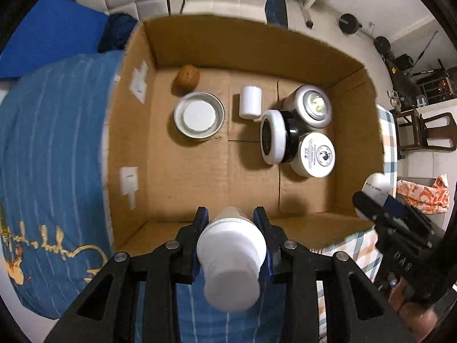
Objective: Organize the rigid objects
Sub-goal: 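Lower the spray bottle and earbud case into the box and release them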
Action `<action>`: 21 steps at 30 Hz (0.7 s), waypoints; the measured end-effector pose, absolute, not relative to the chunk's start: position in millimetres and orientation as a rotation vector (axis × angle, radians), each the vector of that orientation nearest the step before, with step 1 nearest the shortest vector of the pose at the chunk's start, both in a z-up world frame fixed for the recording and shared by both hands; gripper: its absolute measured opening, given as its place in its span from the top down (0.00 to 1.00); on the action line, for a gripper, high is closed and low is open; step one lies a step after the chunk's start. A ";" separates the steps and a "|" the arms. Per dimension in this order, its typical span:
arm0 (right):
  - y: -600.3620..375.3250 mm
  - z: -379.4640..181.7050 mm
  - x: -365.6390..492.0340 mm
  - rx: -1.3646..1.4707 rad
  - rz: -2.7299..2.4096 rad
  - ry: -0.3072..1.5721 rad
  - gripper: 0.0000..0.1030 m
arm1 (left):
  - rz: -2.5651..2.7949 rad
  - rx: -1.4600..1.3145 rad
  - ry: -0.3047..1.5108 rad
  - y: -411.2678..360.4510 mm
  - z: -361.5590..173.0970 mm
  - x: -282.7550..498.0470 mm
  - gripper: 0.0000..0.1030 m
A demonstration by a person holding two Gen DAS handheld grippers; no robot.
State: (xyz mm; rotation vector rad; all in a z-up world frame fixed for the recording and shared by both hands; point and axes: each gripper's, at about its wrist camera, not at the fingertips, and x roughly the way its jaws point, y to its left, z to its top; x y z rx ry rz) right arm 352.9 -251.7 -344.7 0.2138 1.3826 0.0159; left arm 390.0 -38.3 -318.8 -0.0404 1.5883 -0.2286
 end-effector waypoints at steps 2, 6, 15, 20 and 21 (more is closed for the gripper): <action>-250.9 -357.8 360.6 0.204 0.003 1.415 0.52 | -0.228 -0.008 1.621 -45.0 -335.6 401.8 0.71; -248.5 -375.3 371.0 0.189 -0.009 1.463 0.52 | -0.214 0.026 1.669 -53.9 -365.3 419.5 0.71; -241.9 -405.3 382.1 0.146 -0.028 1.562 0.52 | -0.212 0.097 1.711 -76.5 -400.0 450.0 0.71; -236.2 -417.6 385.5 0.118 -0.016 1.609 0.52 | -0.227 0.083 1.747 -82.3 -411.3 466.0 0.71; -234.4 -419.9 386.7 0.111 -0.011 1.620 0.52 | -0.220 0.080 1.753 -82.9 -413.3 469.7 0.71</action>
